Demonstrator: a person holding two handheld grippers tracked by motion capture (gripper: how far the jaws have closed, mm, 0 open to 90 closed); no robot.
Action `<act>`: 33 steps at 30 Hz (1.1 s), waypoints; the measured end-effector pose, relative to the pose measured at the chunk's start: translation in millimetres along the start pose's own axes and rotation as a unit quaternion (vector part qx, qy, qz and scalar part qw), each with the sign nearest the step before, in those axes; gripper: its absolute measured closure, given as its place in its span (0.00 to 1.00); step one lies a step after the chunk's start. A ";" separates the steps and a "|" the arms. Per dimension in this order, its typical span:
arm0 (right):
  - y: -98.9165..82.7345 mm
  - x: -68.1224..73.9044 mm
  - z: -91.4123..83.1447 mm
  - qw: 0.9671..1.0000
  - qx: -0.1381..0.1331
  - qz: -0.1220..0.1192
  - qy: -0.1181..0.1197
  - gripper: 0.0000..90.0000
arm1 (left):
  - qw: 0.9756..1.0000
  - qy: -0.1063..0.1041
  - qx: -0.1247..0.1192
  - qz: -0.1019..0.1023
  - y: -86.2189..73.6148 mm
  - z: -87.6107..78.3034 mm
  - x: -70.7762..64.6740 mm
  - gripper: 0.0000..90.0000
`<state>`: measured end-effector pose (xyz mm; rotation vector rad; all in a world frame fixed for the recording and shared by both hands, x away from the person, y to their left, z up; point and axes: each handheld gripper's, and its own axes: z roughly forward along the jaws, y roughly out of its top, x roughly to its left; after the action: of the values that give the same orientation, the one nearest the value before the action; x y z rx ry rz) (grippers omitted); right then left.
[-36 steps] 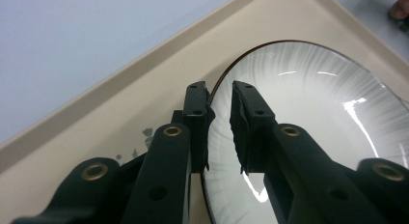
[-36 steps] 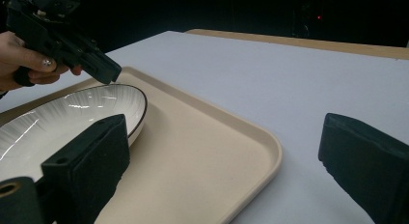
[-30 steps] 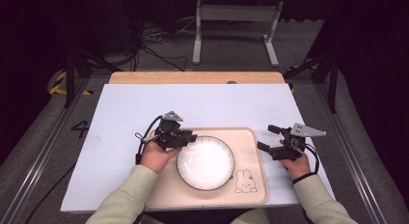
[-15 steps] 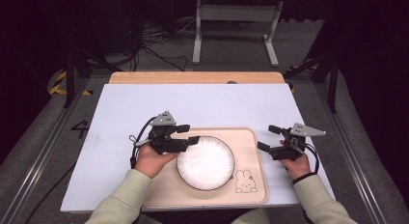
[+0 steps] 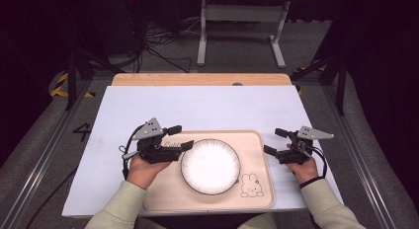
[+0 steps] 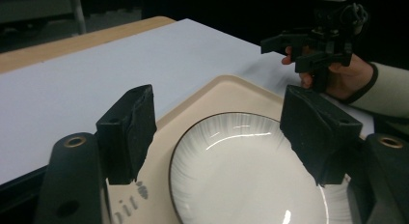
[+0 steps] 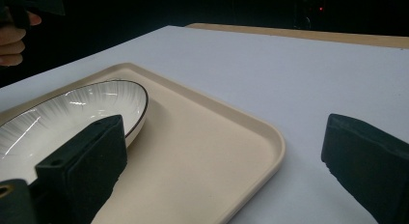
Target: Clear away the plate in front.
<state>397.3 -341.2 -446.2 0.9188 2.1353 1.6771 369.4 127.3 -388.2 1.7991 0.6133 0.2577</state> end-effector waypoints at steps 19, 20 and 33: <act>0.1 0.5 0.1 1.000 0.000 -0.003 -0.001 0.02 | 0.999 0.039 -0.007 -0.016 -15.2 -28.0 9.2 0.05; 0.1 0.7 -0.3 1.000 -0.001 -0.004 -0.001 0.02 | 0.999 0.038 -0.009 -0.016 -16.0 -29.1 10.1 0.04; 0.2 0.8 -0.4 1.000 -0.004 -0.007 0.002 0.01 | 0.998 0.058 -0.020 -0.033 -31.5 -53.6 22.2 0.01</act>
<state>396.5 -341.0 -445.7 0.8963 2.1314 1.6808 354.2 189.6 -403.8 1.7307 0.7437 0.3280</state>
